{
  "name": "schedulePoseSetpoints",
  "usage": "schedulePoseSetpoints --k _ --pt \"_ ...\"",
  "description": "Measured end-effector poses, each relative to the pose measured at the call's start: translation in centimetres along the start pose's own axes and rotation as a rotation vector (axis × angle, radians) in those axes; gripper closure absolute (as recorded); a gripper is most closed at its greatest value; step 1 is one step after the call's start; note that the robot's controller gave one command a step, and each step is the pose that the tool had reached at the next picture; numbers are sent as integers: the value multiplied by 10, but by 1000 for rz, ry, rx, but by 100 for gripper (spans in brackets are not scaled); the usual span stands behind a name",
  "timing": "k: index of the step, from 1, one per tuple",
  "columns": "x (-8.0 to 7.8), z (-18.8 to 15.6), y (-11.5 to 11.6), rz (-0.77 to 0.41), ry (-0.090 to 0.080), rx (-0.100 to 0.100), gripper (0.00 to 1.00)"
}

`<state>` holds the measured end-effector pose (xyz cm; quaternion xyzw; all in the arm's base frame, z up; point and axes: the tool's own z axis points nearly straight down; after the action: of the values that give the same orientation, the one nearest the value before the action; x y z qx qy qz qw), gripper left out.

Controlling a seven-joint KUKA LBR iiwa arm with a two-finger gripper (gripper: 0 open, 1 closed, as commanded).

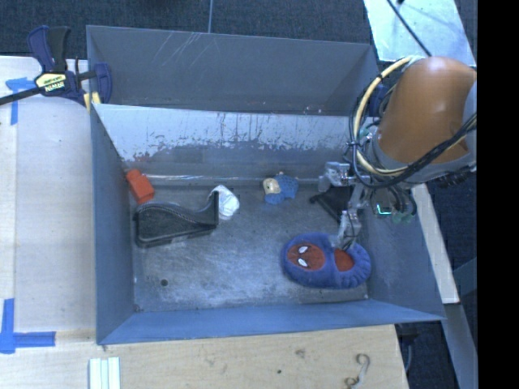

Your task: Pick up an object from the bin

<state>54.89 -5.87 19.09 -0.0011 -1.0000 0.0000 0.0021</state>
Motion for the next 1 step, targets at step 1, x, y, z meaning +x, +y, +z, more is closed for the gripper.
schedulePoseSetpoints --k 1 --pt "50 58 14 -313 0 0 0"
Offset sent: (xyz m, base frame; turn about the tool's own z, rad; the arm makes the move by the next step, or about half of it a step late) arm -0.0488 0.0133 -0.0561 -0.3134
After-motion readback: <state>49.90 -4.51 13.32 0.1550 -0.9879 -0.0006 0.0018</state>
